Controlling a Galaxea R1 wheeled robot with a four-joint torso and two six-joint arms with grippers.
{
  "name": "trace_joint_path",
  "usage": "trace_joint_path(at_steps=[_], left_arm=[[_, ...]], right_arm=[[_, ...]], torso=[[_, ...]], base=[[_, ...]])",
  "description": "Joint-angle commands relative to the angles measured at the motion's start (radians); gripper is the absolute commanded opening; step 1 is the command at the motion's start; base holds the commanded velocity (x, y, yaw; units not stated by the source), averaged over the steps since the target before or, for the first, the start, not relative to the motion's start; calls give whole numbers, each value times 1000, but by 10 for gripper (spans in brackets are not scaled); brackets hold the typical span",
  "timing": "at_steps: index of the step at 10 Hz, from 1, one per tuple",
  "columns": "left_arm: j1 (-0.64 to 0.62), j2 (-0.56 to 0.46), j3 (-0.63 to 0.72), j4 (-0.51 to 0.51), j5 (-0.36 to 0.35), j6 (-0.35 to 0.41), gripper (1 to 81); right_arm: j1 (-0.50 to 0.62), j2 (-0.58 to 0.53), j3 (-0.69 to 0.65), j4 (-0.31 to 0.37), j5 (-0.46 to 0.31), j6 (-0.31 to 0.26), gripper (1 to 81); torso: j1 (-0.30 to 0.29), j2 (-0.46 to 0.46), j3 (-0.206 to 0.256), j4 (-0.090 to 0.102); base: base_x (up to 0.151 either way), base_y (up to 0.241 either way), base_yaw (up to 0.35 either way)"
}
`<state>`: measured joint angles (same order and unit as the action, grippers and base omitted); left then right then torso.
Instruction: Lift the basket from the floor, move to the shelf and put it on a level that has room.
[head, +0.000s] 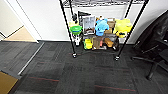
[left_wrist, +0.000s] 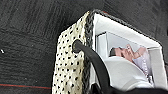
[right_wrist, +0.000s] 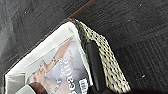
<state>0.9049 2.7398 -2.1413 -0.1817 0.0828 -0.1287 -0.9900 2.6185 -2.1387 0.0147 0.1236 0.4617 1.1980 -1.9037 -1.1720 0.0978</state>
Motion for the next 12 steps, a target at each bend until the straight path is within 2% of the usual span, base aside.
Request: trace_joint_path(at_steps=[1, 2, 3, 4, 5, 6, 8, 11, 12], left_arm=[[-73, -20, 20, -22, 68, -2, 10], [-73, -20, 20, -22, 68, -2, 10], [-71, -21, 20, -22, 68, -2, 10], [-73, -20, 20, -21, 68, -2, 10], [-73, -17, 20, -21, 68, -2, 10], [-73, -15, 21, -21, 72, -2, 10], [-73, -17, 21, -21, 83, -2, 10], [-71, -18, 23, -22, 83, -2, 10], [-73, -20, 26, -22, 83, -2, 10]], right_arm=[[61, -29, 33, -7, -27, 8, 10], [63, -25, 34, -30, -32, 9, 10], [63, -24, 33, -33, -32, 9, 10], [61, -22, 31, -35, -32, 9, 10], [59, -22, 31, -35, -32, 9, 10], [56, -24, 33, -35, -32, 9, 10], [53, -22, 30, -35, -32, 9, 10], [53, -24, 28, -33, -32, 12, 10], [50, -22, 27, -33, -32, 12, 10]], torso=[[-64, 98, 36, -90], [-77, 121, 3, -8], [-95, 147, 5, -15], [-115, 179, 50, -56], [-135, 211, 62, -66], [-153, 238, 110, -59], [-189, 295, 153, -77], [-252, 392, 247, -100], [-274, 425, 279, -114]], base=[[0, 0, 0], [0, 0, 0], [0, 0, 0], [0, 0, 0], [0, 0, 0], [0, 0, 0], [0, 0, 0], [0, 0, 0], [0, 0, 0]])
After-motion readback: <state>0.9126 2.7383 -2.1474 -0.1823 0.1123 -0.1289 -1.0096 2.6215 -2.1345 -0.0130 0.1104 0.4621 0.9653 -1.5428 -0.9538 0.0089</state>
